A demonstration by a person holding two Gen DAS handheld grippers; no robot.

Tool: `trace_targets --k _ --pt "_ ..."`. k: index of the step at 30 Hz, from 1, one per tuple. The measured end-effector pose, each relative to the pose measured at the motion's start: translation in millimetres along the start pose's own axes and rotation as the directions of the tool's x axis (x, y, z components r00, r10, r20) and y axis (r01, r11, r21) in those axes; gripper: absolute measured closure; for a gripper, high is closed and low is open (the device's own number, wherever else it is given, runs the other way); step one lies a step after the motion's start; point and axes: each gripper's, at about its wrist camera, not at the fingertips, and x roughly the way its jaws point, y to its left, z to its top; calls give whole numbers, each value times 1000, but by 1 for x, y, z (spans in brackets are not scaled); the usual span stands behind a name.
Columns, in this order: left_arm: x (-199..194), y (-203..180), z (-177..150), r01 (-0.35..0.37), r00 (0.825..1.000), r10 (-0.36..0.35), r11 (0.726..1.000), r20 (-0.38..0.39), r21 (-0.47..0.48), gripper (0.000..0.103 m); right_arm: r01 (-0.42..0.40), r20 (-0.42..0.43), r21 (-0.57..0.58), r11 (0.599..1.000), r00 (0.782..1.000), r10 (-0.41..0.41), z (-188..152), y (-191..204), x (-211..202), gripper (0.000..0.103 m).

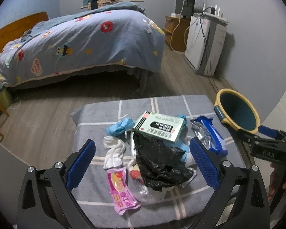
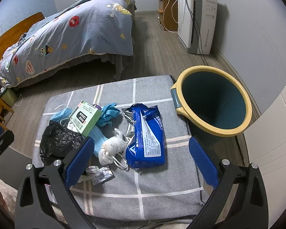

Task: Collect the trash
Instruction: 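Grasp the blue wet-wipe pack with the right tool while the left tool grasps the black bag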

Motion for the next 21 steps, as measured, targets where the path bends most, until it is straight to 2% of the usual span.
trace_targets --k 3,5,8,11,15,18,19,21 --pt "4 -3 2 -23 1000 23 999 6 36 5 20 -15 -16 1000 1000 -20 0 4 4 5" --pt "9 -6 3 2 1000 -1 998 -15 67 5 31 -21 -28 999 999 -32 2 7 7 6" --pt "17 -10 2 60 997 -56 995 -50 85 5 8 -8 -55 998 1000 -8 3 11 8 5" --pt "25 -12 -1 53 996 -46 994 -82 92 5 -2 5 -69 998 1000 2 6 10 11 6" --pt "35 -12 -5 37 987 -22 995 -157 97 5 31 25 -41 999 999 -30 15 4 18 6" --pt "34 -5 -7 67 988 -58 996 -146 59 5 26 -37 -40 999 999 -27 18 5 31 6" --pt "35 -5 -7 70 988 -62 996 -143 58 5 50 -49 -59 997 997 -53 18 7 36 6" --pt "41 -10 -10 66 986 -51 994 -157 91 5 70 -43 -69 995 996 -74 19 7 41 6"
